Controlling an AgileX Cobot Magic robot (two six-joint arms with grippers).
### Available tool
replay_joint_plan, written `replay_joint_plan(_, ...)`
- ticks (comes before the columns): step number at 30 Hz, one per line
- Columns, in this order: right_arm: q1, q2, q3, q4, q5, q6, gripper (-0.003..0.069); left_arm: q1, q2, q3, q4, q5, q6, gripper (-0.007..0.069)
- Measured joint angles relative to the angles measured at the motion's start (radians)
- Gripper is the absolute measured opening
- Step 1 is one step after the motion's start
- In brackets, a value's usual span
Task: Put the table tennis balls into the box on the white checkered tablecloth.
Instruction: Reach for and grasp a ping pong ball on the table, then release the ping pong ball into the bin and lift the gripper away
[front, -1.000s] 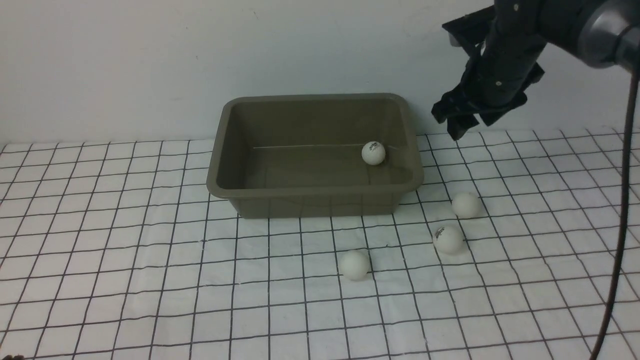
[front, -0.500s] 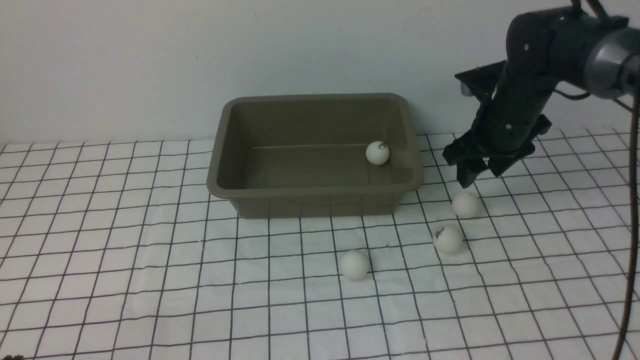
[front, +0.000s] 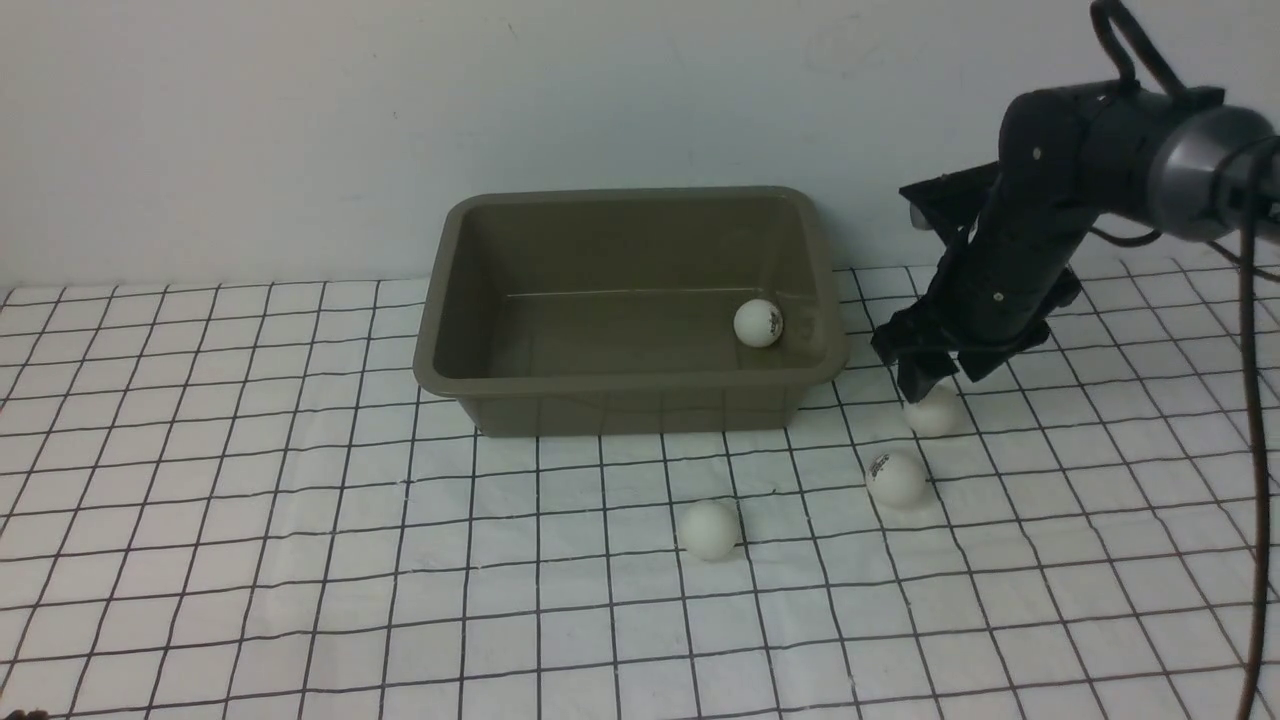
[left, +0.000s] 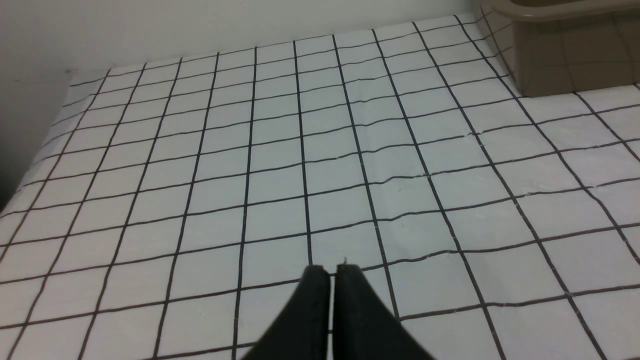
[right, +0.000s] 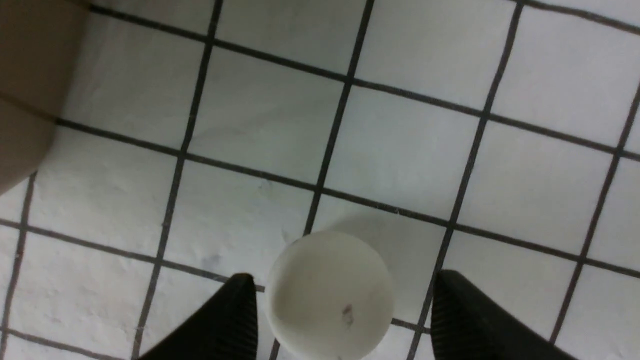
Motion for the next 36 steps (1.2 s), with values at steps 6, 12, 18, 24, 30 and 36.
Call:
replay_joint_plan(6,0.0,0.028,0.0,0.0,-0.003,0.0,0.0428,0.0,0.0,0.0,0.0,0.0,0.0,-0.0004)
replay_joint_plan(12,0.0,0.048,0.0,0.003,-0.008,0.0,0.0416,0.0,0.0,0.0,0.0,0.0,0.0,-0.0004)
replay_joint_plan(18,0.0,0.057,0.0,0.002,-0.01,0.0,0.0365,0.0,0.0,0.0,0.0,0.0,0.0,-0.0004)
replay_joint_plan(24,0.0,0.026,-0.002,-0.003,-0.008,0.0,0.0365,0.0,0.0,0.0,0.0,0.0,0.0,-0.0004)
replay_joint_plan(30,0.0,-0.033,-0.055,0.0,0.032,0.0,0.0365,0.0,0.0,0.0,0.0,0.0,0.0,-0.0004)
replay_joint_plan(36,0.053,-0.077,-0.189,0.041,0.072,-0.026,0.0365,0.0,0.0,0.0,0.0,0.0,0.0,-0.0004)
